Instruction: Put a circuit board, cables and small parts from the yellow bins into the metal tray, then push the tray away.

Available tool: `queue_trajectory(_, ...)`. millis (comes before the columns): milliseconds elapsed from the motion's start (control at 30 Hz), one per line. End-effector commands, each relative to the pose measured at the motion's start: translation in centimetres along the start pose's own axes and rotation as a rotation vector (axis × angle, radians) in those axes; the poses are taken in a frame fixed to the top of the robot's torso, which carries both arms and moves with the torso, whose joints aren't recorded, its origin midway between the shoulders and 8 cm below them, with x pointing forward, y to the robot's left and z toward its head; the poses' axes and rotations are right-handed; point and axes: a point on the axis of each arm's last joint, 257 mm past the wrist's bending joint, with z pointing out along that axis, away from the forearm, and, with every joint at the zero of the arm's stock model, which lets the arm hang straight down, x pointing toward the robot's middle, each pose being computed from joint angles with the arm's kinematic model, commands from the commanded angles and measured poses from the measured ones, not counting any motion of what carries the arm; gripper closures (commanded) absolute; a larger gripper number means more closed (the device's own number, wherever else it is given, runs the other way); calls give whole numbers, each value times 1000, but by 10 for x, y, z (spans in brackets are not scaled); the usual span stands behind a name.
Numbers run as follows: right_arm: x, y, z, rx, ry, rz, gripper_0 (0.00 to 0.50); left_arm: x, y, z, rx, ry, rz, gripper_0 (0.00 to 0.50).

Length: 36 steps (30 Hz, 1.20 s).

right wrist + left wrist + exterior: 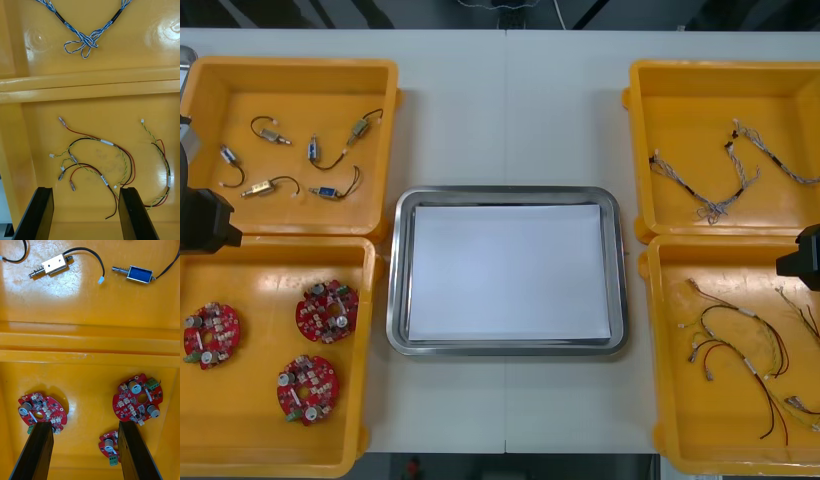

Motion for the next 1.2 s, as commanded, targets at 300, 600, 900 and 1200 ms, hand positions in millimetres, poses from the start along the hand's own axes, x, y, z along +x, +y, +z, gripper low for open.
queue_trajectory(300,-4,-11,-13,37,-27,-19,0,-6,1,-9,2,-40,55,0)
queue_trajectory(600,-4,-11,-13,37,-27,-19,0,-6,1,-9,2,-40,55,0)
queue_trajectory(900,-4,-11,-13,37,-27,-19,0,-6,1,-9,2,-40,55,0)
queue_trajectory(1200,-17,-7,-22,27,-73,-19,0,10,-8,5,30,5,59,0)
